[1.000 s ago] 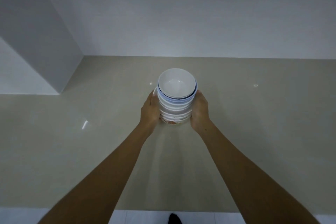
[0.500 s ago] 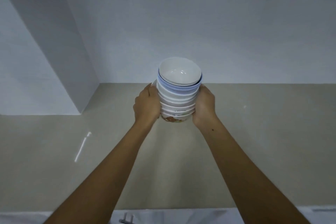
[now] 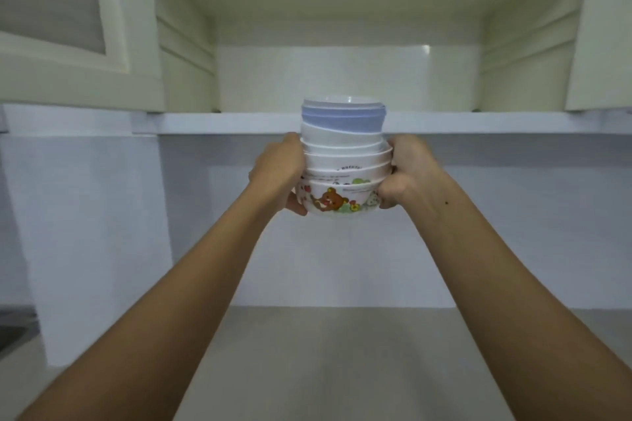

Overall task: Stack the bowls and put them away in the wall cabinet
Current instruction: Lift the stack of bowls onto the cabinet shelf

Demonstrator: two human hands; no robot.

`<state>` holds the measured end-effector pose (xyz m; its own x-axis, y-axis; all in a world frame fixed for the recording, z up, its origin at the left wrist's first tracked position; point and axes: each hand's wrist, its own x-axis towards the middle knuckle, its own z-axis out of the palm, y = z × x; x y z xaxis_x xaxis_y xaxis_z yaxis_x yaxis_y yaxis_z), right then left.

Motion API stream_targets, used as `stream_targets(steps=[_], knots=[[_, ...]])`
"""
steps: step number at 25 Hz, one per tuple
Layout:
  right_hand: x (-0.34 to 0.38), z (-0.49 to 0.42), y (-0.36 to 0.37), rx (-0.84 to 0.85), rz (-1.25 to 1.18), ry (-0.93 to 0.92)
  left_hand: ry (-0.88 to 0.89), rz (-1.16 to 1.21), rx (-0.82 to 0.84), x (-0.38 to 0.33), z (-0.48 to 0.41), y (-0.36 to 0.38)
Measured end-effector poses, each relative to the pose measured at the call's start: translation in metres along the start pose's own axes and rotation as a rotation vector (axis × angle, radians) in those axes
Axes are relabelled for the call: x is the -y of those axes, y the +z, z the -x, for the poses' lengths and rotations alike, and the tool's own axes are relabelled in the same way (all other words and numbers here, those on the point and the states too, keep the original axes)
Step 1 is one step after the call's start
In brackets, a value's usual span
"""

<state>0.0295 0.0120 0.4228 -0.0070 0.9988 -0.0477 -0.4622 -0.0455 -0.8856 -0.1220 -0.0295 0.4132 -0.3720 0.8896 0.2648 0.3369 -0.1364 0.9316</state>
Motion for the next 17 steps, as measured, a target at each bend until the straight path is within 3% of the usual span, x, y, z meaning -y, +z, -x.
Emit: stream_targets(steps=[11, 17], knots=[[0.112, 0.001, 0.061, -0.027, 0.045, -0.074, 0.227, -0.064, 0.160, -0.120, -0.052, -0.031], [0.148, -0.054, 0.079, -0.064, 0.096, -0.127, 0.226, -0.119, 0.187, -0.146, -0.117, -0.016]])
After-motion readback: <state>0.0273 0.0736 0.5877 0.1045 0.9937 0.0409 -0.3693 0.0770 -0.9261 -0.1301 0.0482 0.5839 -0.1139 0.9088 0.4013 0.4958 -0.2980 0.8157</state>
